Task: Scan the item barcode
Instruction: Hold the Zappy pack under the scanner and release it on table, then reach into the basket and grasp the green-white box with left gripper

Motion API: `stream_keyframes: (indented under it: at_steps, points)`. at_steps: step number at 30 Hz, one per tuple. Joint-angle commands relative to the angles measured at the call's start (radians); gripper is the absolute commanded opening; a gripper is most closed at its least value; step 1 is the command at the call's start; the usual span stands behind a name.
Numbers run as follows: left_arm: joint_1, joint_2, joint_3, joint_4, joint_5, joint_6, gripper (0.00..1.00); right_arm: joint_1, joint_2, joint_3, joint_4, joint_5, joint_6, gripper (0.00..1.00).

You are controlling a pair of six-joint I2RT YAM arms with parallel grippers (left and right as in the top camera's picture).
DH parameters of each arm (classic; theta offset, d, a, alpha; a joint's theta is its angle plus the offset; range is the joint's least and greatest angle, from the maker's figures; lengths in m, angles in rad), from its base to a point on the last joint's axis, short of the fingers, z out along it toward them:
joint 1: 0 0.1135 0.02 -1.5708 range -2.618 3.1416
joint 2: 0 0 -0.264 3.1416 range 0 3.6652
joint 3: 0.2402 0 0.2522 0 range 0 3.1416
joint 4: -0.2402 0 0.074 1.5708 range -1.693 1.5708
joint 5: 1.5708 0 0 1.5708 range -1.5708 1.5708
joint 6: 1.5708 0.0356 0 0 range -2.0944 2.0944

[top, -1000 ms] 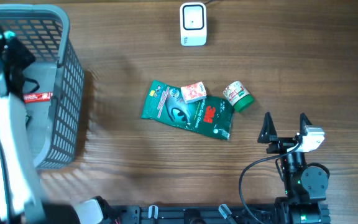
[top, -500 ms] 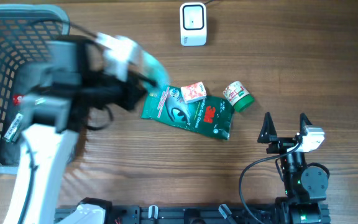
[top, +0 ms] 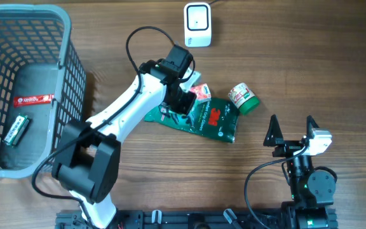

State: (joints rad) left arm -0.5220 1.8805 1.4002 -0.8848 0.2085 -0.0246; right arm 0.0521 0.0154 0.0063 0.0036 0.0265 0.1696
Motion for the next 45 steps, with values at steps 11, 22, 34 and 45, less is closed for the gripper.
stream_keyframes:
  at_steps: [11, 22, 34, 45]
  points:
    - [0.034, -0.381, 0.099, 0.013, -0.291, -0.163, 1.00, 0.006, -0.005, -0.001, 0.004, -0.009, -0.012, 1.00]
    - [0.736, -0.551, 0.099, 0.034, -0.657, -0.906, 1.00, 0.006, -0.005, -0.001, 0.004, -0.009, -0.013, 1.00]
    - [1.031, -0.174, 0.098, -0.127, -0.644, -1.505, 1.00, 0.006, -0.005, -0.001, 0.004, -0.009, -0.013, 1.00]
    - [1.121, 0.089, 0.096, -0.199, -0.659, -1.527, 1.00, 0.006, -0.005, -0.001, 0.004, -0.009, -0.013, 1.00]
